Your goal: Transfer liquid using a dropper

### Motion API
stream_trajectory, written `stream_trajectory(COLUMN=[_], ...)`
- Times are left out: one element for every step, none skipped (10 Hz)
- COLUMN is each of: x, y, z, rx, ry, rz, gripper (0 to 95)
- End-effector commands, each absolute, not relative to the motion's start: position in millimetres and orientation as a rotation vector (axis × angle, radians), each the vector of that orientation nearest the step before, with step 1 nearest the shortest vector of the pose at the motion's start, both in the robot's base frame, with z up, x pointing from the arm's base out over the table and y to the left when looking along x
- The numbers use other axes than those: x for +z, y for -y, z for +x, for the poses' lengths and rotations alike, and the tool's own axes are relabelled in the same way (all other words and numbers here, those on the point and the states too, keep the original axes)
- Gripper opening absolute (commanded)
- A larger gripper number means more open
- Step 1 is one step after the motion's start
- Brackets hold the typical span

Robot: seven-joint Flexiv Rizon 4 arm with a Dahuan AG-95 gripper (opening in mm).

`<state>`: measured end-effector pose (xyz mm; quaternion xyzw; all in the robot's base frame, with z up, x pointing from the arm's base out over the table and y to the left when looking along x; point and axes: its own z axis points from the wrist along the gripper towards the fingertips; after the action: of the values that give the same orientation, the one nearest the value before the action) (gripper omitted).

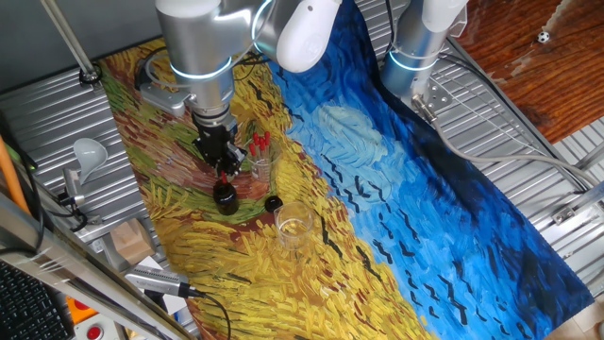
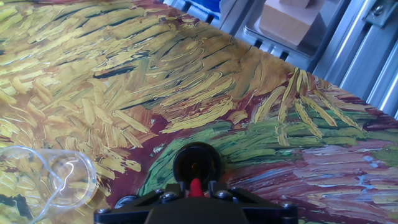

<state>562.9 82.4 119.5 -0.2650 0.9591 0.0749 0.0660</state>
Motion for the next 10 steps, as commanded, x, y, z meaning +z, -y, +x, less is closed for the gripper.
stream_trajectory(x=[120.2, 120.1, 119.7, 118.6, 117.8, 116.7, 115.8, 114.9, 113.7, 113.0], y=[-82.3, -82.4, -82.6, -83.2, -84.4, -85.6, -86.1, -86.4, -86.5, -86.6], z=[562.6, 562.7, 562.8, 562.9, 562.8, 562.7, 562.7, 562.7, 562.8, 563.0], rx=[0.228, 0.227, 0.227, 0.227, 0.226, 0.226, 0.224, 0.223, 0.223, 0.222], ry=[-2.891, -2.891, -2.892, -2.892, -2.893, -2.893, -2.894, -2.892, -2.890, -2.889], rz=[-0.801, -0.802, -0.801, -0.800, -0.795, -0.792, -0.791, -0.793, -0.796, -0.797], gripper=[19.0, 19.0, 19.0, 19.0, 19.0, 19.0, 19.0, 19.0, 19.0, 19.0])
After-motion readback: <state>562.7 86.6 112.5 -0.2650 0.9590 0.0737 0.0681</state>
